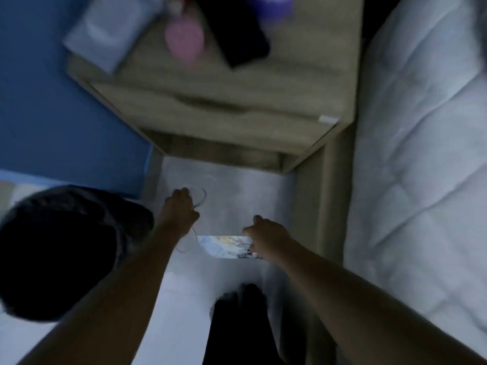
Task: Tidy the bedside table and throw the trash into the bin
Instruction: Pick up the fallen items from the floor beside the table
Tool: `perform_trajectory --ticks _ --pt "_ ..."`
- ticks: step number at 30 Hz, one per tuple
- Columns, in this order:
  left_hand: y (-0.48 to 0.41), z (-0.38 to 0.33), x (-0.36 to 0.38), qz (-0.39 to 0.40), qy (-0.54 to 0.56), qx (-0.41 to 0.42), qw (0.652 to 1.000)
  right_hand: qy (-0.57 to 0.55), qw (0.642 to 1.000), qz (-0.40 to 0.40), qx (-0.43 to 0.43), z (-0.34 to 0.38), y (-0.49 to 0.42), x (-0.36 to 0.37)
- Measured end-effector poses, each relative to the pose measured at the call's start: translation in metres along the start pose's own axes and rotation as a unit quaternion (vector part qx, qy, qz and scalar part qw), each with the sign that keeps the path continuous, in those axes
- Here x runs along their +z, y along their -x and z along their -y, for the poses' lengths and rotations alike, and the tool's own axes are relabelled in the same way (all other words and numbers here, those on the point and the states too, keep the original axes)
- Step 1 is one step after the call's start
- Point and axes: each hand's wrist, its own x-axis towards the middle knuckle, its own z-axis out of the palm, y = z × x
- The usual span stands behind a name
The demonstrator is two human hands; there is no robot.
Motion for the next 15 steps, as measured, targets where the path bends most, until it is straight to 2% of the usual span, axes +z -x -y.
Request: perform_trajectory --ticks 3,8,13,15 --pt "0.037 -0.036 -0.069 -0.017 0.046 0.017 0.999 0.009 0.999 -0.03 0.013 0.017 0.057 -0.074" --pt "0.099 -0.098 -0.185 -0.038 0.03 0.043 0.998 0.03 0.997 -0.067 0.03 0.043 0.143 -0.19" --pt "0.137 -0.146 -0.304 -0.085 0.035 0.099 0.991 0.022 0.989 -0.137 0.048 0.064 0.223 -0.306" --pt "0.147 -0.167 -0.349 -0.13 0.046 0.115 0.984 0.007 0.985 -0.167 0.05 0.067 0.245 -0.343"
